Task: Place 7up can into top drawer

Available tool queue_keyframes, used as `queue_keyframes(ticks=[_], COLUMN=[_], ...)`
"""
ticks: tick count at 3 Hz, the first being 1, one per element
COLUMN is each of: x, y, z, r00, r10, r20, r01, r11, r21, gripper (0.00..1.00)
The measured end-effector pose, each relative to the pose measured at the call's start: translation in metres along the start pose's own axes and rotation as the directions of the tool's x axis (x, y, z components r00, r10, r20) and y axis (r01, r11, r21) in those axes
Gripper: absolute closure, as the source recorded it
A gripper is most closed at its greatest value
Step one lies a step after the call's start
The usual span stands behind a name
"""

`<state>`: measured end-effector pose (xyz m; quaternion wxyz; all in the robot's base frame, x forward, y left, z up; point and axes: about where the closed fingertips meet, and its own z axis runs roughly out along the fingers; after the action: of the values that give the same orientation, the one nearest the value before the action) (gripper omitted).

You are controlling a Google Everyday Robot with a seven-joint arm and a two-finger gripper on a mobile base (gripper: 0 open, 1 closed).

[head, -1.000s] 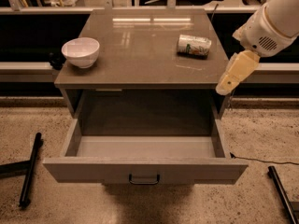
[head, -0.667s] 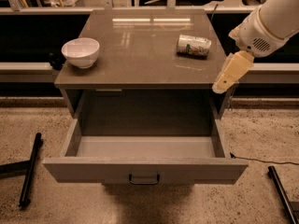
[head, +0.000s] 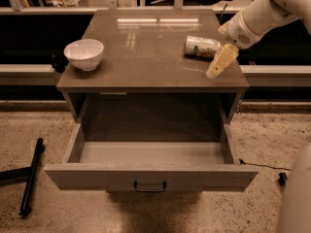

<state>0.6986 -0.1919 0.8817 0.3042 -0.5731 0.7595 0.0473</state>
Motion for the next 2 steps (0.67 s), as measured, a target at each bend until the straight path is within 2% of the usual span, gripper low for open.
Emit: queue_keyframes(ticks=[1, 2], x=[-0.014, -0.032], y=[-0.038, -0.065], z=[0.025, 0.030], r00=[0.994, 0.976], r10=[0.032, 0.070], r20=[0.106, 0.205], r01=[-0.034, -0.082], r11=[0.9993, 0.9953], r21=[0.016, 0.051], gripper=[0.00, 0.00])
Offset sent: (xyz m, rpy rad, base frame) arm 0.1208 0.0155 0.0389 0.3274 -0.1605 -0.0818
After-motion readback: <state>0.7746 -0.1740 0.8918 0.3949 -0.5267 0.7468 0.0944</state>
